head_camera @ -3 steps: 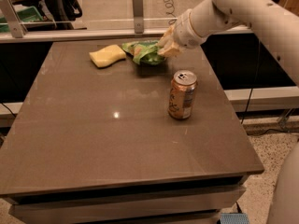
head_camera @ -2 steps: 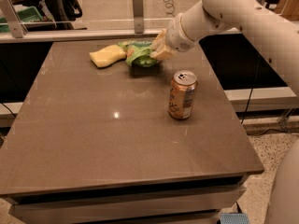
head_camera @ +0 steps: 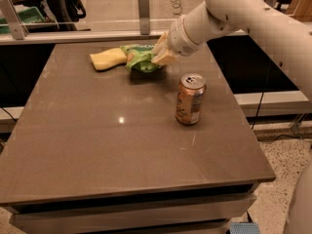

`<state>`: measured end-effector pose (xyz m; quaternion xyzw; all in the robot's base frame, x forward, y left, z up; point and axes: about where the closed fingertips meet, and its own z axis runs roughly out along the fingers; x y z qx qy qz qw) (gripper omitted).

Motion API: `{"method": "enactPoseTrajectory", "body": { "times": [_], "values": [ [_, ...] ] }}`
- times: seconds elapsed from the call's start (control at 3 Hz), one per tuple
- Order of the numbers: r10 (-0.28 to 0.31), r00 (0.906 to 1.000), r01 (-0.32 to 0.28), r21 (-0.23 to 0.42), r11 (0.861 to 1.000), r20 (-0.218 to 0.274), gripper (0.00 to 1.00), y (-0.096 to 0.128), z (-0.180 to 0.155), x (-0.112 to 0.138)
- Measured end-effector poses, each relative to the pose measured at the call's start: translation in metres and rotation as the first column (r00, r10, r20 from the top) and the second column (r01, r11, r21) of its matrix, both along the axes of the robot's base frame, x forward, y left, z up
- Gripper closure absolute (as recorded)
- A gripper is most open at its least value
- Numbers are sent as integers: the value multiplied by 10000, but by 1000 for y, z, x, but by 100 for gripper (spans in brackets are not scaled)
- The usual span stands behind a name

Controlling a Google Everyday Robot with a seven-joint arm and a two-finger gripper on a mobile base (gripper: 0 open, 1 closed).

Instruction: Move green rice chip bag near sponge

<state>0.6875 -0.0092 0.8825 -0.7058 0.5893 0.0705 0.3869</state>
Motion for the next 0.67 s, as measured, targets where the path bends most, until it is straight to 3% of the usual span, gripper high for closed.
{"method": "enactPoseTrajectory", "body": {
  "times": [0.33, 0.67],
  "values": [
    [35, 10000, -35, -6, 10000, -30, 12, 2, 2, -6],
    [45, 10000, -45, -19, 10000, -42, 0, 3, 7, -10]
  ]
}}
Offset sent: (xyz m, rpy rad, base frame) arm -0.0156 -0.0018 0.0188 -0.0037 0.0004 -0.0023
